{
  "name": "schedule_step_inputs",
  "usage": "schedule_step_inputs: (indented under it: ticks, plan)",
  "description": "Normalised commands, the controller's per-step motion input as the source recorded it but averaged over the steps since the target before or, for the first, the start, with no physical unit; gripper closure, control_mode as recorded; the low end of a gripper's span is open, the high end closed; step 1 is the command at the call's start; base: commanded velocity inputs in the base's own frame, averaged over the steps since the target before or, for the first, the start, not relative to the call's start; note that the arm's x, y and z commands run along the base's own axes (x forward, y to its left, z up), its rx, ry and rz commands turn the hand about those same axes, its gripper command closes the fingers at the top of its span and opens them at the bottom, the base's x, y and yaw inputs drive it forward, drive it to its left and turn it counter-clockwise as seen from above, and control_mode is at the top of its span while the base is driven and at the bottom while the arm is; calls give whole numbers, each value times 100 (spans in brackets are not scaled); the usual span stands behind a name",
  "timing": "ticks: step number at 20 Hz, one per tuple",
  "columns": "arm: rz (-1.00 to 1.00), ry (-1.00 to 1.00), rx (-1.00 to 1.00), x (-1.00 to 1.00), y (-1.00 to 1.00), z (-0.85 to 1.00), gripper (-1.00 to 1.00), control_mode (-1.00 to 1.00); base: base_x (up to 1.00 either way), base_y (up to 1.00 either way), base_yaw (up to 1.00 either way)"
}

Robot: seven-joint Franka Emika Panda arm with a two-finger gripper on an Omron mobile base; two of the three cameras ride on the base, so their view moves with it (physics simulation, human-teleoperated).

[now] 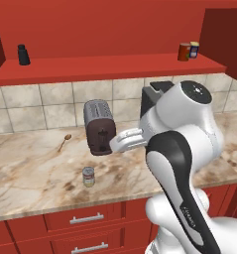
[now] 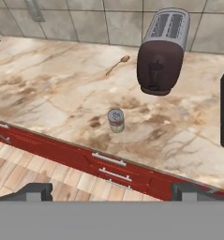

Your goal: Pick the cans from the counter and place them in their designated side in the cabinet.

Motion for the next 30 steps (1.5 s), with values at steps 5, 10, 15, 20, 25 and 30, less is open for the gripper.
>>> schedule_step_inputs:
  ticks: [5, 10, 15, 20, 25, 30]
  plan:
    - [0, 0, 0, 18, 4, -12, -100, -100, 0, 0, 0]
    - [0, 0, 0, 17, 7, -11, -100, -100, 0, 0, 0]
    - [0, 0, 0, 11, 10, -14, -100, -100, 0, 0, 0]
    - [0, 0, 0, 13, 10, -19, -100, -100, 0, 0, 0]
    - [0, -1, -2, 15, 6, -20, -100, -100, 0, 0, 0]
    - [0, 0, -1, 18, 6, -23, -100, -100, 0, 0, 0]
